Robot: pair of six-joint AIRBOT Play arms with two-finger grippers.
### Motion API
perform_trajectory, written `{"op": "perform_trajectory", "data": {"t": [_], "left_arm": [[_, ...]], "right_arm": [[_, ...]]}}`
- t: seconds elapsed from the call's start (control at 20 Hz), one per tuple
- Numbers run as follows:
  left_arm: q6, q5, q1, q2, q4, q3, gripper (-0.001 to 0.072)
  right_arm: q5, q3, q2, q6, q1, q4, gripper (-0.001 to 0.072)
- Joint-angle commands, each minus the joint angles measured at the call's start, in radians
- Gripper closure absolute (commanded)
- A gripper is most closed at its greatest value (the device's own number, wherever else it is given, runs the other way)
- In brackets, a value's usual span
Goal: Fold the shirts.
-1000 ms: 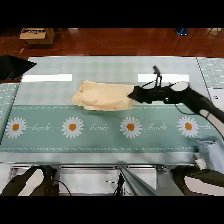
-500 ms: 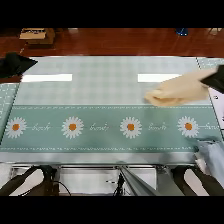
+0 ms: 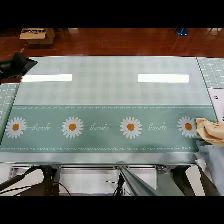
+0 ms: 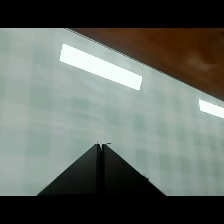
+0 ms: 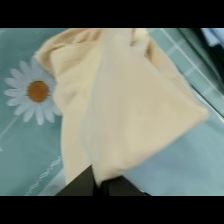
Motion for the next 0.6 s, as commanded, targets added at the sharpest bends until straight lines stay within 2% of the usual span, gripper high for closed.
{"op": "perform_trajectory", "data": {"t": [0.0,0.3,0.55], "left_arm": [[0.000,0.185,0.001,-0.099,0.001,0.000,0.0674],[0.045,0.467,0.009,-0.203,0.001,0.001,0.0674],[0.045,0.575,0.069,-0.213,0.000,0.004,0.0674]], "right_arm": [[0.052,0.002,0.004,0.016,-0.045,-0.335,0.0682],[0.052,-0.079,0.068,0.006,-0.059,-0.653,0.0682],[-0.010,-0.266,0.171,-0.032,-0.252,-0.687,0.0682]]}}
